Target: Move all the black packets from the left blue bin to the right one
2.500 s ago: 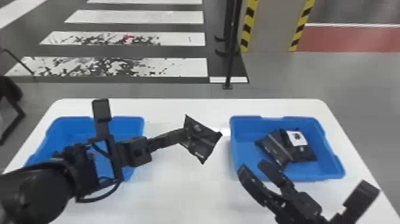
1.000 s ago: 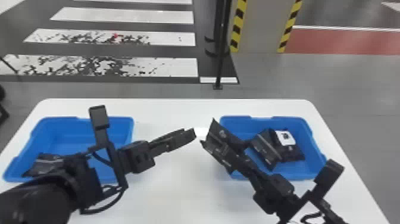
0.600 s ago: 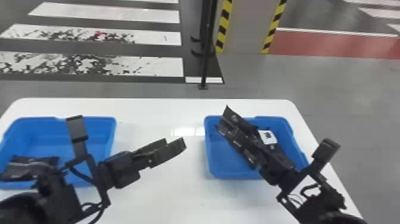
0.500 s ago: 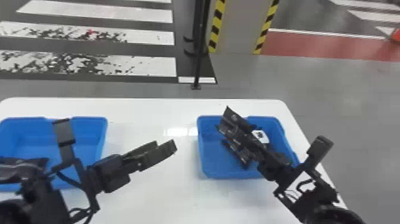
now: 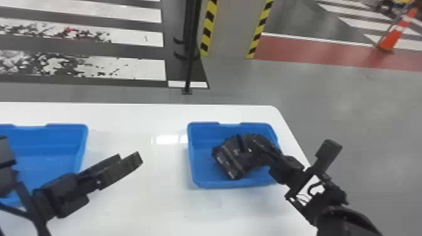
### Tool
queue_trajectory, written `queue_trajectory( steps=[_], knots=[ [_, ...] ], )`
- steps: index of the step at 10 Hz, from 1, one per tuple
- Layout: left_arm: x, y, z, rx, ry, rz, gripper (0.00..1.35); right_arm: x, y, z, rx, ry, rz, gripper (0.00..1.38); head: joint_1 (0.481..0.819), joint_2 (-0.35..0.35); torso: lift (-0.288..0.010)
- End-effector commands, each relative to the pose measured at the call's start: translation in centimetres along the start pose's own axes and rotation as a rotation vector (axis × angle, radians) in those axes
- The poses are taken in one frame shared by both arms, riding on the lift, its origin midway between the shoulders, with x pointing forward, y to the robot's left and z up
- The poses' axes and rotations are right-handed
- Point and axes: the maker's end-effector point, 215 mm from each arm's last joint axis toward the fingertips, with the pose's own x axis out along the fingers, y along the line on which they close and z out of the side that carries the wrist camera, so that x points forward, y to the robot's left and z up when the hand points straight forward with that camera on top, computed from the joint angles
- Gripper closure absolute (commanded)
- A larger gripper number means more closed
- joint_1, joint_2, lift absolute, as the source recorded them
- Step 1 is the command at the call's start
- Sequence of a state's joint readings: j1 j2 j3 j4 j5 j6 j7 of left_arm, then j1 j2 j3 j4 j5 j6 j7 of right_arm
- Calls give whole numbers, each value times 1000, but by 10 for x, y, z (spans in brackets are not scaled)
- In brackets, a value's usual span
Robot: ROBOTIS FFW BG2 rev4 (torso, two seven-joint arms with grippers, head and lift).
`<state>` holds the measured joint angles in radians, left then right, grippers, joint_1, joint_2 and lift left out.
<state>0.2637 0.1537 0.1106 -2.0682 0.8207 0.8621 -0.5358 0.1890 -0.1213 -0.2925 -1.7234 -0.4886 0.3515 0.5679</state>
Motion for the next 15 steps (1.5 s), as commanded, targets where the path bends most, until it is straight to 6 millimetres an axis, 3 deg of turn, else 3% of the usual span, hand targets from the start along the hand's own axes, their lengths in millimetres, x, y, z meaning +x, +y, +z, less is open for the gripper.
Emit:
queue_trajectory(
  steps=[1,2,4,5,7,9,11,13,15],
  knots=[
    [-17,11,7,11,-20,41,165,-9,5,3,-24,-25,-4,73,695,-239,-121],
    [-24,20,13,23,-29,66,165,-20,13,7,-87,-46,-9,102,695,-228,-121],
    [-49,50,31,76,-36,164,165,-39,53,7,-181,-120,14,110,695,-188,-121],
    [-64,68,43,98,-42,225,167,-56,64,14,-245,-150,-14,110,695,-150,-121],
    [-107,115,72,158,-45,395,167,-78,81,8,-256,-160,-37,110,695,-91,-121],
    [-163,158,115,226,-45,588,167,-102,90,-6,-273,-119,-50,111,695,21,-121],
    [-201,186,146,250,-35,724,168,-121,97,-24,-281,-71,-66,111,695,107,-121],
    [-214,214,158,213,-8,792,168,-127,98,-36,-259,-49,-67,111,695,201,-121],
    [-237,248,158,149,42,907,171,-124,98,-41,-241,-49,-63,111,695,251,-121]
  ],
)
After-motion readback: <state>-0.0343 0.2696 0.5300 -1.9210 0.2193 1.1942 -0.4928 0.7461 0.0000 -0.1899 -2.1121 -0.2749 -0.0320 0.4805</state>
